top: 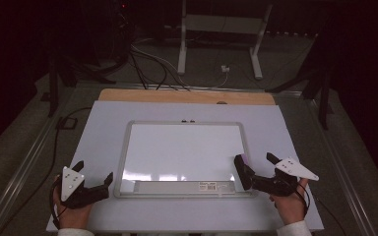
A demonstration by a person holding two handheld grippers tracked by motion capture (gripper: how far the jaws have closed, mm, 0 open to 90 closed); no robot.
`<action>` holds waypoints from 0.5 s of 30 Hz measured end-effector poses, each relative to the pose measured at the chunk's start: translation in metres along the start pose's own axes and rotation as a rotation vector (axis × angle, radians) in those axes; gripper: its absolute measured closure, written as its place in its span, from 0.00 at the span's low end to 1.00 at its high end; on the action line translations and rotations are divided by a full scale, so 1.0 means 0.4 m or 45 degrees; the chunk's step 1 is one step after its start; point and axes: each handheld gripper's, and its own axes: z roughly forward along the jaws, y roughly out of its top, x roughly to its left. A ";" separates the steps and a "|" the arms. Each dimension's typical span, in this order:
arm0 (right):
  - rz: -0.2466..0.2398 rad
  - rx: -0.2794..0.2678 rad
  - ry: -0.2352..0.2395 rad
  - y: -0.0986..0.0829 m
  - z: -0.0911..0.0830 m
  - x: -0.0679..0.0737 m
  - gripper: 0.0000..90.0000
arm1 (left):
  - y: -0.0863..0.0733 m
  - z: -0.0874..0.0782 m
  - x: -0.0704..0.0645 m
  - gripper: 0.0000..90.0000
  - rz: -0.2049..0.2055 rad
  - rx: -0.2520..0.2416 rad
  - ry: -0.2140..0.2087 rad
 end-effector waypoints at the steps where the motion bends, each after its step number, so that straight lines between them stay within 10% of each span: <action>1: -0.007 -0.006 0.005 -0.003 -0.002 -0.002 0.10 | 0.002 -0.002 0.001 0.01 -0.003 -0.009 -0.004; 15: -0.047 -0.083 0.045 -0.056 -0.031 -0.027 0.10 | 0.014 -0.040 0.023 0.00 -0.119 -0.154 -0.065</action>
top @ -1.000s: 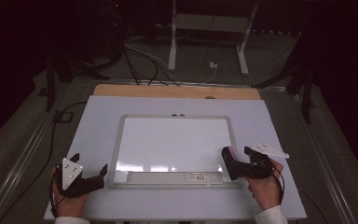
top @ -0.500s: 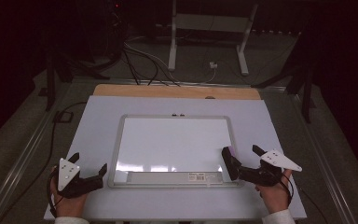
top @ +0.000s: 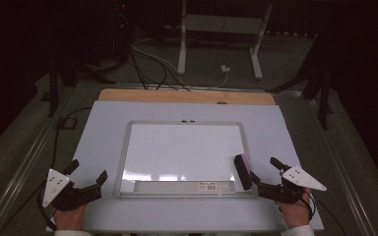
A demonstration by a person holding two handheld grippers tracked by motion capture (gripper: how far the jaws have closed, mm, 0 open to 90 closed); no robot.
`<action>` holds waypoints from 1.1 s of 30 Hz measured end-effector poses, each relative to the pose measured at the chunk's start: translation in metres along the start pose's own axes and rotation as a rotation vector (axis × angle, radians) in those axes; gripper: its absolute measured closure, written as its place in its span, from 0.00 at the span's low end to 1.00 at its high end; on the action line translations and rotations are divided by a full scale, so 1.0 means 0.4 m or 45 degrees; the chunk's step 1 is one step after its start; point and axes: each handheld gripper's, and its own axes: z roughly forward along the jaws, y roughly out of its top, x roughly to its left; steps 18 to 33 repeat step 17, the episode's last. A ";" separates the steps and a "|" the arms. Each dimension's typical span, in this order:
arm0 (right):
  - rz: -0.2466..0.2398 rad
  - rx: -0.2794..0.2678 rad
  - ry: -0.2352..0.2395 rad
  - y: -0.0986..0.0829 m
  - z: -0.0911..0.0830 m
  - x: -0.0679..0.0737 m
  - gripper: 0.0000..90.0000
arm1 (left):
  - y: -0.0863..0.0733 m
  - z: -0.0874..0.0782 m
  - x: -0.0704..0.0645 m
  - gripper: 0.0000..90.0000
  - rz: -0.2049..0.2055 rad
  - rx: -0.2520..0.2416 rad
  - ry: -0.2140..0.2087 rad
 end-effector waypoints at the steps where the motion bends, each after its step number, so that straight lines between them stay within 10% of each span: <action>1: 0.004 -0.003 0.002 -0.003 -0.002 -0.002 0.10 | 0.000 0.000 -0.001 0.00 0.005 0.000 -0.003; 33: 0.009 -0.008 -0.008 -0.017 -0.014 -0.019 0.10 | -0.009 0.006 -0.001 0.00 0.057 0.045 0.017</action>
